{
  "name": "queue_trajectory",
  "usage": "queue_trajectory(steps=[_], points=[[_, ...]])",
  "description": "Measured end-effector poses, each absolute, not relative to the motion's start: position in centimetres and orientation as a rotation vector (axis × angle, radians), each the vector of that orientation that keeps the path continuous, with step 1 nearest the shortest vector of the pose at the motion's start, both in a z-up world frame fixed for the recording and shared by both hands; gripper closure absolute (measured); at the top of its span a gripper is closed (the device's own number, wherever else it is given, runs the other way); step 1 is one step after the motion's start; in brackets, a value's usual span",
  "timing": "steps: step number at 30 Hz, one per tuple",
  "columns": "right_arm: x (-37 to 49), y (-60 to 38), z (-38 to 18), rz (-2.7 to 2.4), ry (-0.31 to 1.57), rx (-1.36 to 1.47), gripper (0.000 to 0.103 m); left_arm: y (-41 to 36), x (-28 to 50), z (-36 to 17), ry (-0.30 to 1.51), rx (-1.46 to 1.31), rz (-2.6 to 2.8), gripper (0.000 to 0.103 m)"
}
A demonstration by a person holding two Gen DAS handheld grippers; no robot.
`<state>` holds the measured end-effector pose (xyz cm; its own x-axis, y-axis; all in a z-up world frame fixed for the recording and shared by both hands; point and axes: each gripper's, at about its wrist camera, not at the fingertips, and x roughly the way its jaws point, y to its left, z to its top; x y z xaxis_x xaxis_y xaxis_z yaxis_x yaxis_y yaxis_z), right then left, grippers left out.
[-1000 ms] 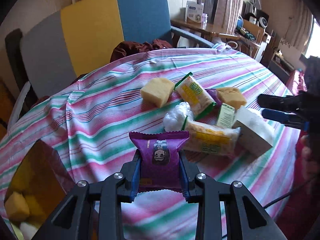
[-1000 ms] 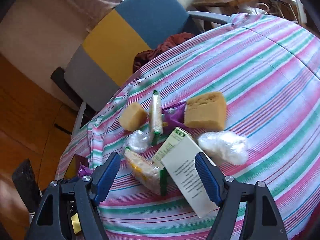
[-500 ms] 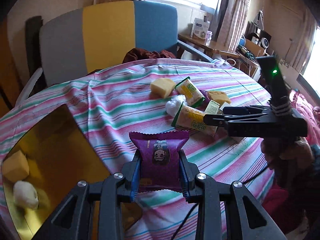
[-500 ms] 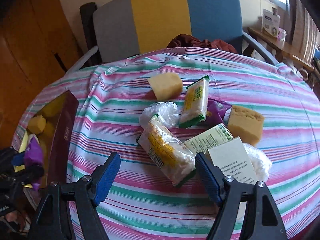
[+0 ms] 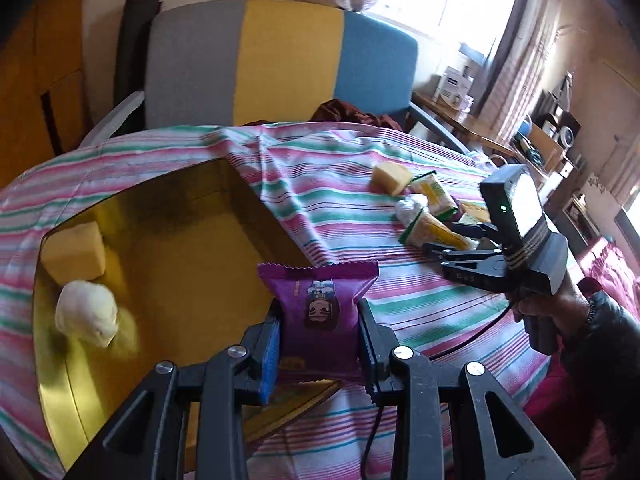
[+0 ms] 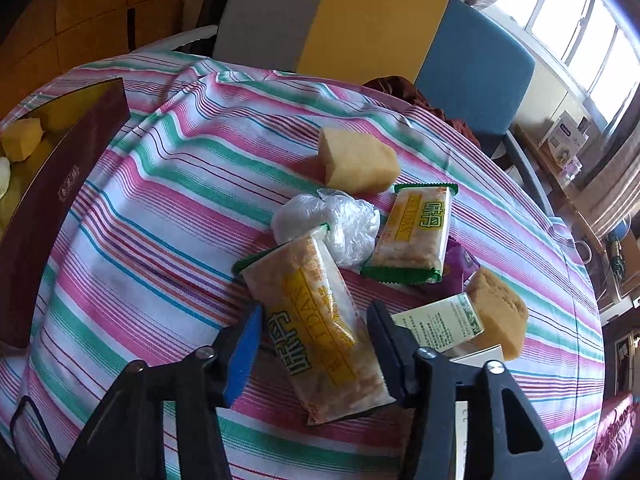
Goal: Organize objects
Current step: 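Lift the purple snack with the left gripper while the right gripper grasps the WEIDAN biscuit pack, then place the purple snack in the tray with the left gripper while the right gripper drops the biscuit pack there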
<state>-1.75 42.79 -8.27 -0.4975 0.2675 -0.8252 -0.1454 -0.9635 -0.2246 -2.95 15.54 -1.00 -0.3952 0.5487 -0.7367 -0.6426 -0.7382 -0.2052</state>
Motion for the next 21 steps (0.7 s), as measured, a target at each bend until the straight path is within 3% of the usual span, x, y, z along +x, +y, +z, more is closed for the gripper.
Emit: queue_trajectory(steps=[3,9,21], points=[[-1.5,42.7,-7.7,2.545,-0.115,-1.429,0.068,13.2,-3.3,-1.1,0.106,-1.101,2.201,0.069],[-1.4,42.1,-7.6,2.659,0.172,-1.553,0.069,6.3,-4.1,-1.2,0.012,-1.168,2.355,0.069],[-1.1,41.7,-7.8,2.664,0.179,-1.567,0.069,1.0,-6.1,-4.5,-0.087,-1.353,2.425,0.069]])
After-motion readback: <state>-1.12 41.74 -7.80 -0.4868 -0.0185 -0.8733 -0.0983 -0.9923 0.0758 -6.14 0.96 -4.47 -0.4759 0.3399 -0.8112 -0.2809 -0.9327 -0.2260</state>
